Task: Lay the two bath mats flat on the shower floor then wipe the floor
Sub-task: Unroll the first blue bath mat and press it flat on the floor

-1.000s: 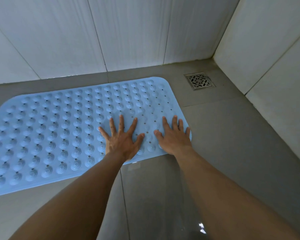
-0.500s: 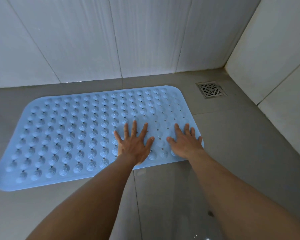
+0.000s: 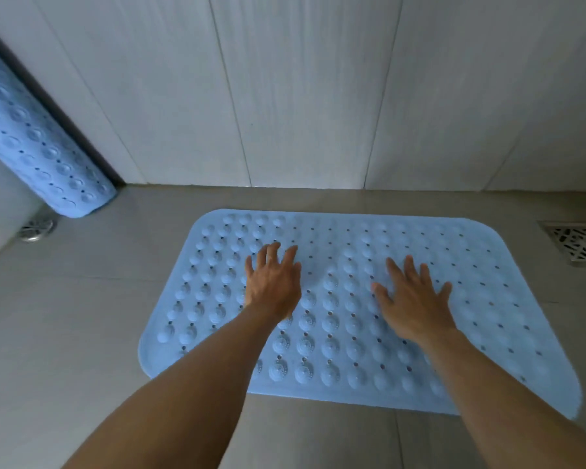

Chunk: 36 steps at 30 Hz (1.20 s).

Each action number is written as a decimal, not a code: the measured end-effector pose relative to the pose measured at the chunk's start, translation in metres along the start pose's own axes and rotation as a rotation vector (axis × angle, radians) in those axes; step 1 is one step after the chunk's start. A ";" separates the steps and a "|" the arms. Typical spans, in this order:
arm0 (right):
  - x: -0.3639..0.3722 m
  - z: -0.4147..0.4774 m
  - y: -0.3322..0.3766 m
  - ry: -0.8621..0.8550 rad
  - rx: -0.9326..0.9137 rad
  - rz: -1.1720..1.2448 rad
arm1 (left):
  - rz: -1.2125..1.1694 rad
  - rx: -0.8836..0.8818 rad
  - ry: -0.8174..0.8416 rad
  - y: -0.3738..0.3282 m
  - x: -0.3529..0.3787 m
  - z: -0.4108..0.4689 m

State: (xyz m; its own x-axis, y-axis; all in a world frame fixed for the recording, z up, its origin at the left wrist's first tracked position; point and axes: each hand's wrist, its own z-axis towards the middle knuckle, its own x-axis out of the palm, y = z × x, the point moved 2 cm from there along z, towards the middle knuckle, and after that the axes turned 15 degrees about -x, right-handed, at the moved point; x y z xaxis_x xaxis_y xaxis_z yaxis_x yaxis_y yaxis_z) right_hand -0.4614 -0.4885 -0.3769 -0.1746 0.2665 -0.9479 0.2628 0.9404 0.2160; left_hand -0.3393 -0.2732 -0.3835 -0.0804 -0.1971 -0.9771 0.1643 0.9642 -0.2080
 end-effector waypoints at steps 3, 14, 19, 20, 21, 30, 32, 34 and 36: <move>0.005 0.033 0.030 0.000 -0.043 -0.011 | 0.049 -0.007 -0.005 0.032 -0.006 0.042; 0.025 0.121 0.111 -0.038 -0.100 -0.013 | 0.217 -0.008 0.132 0.097 0.007 0.119; 0.032 0.143 0.128 -0.054 -0.152 -0.074 | 0.210 -0.019 0.178 0.099 0.010 0.123; 0.029 0.150 0.131 -0.043 -0.154 -0.058 | 0.206 -0.024 0.180 0.099 0.009 0.123; 0.026 0.158 0.136 -0.034 -0.168 -0.039 | 0.201 -0.029 0.180 0.099 0.009 0.123; 0.035 0.183 0.162 -0.007 -0.265 -0.084 | 0.169 -0.058 0.152 0.100 0.010 0.121; 0.033 0.184 0.162 -0.008 -0.262 -0.084 | 0.178 -0.059 0.151 0.098 0.009 0.122; 0.032 0.185 0.163 0.003 -0.258 -0.076 | 0.176 -0.059 0.152 0.098 0.009 0.121; 0.032 0.185 0.163 0.008 -0.262 -0.070 | 0.166 -0.063 0.163 0.098 0.008 0.122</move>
State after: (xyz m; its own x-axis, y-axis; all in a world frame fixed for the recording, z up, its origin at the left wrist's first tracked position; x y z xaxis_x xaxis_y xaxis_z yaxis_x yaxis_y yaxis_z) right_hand -0.2485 -0.3659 -0.4151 -0.1911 0.2000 -0.9610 -0.0040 0.9789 0.2045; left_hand -0.2041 -0.2021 -0.4170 -0.2157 -0.0083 -0.9764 0.1273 0.9912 -0.0366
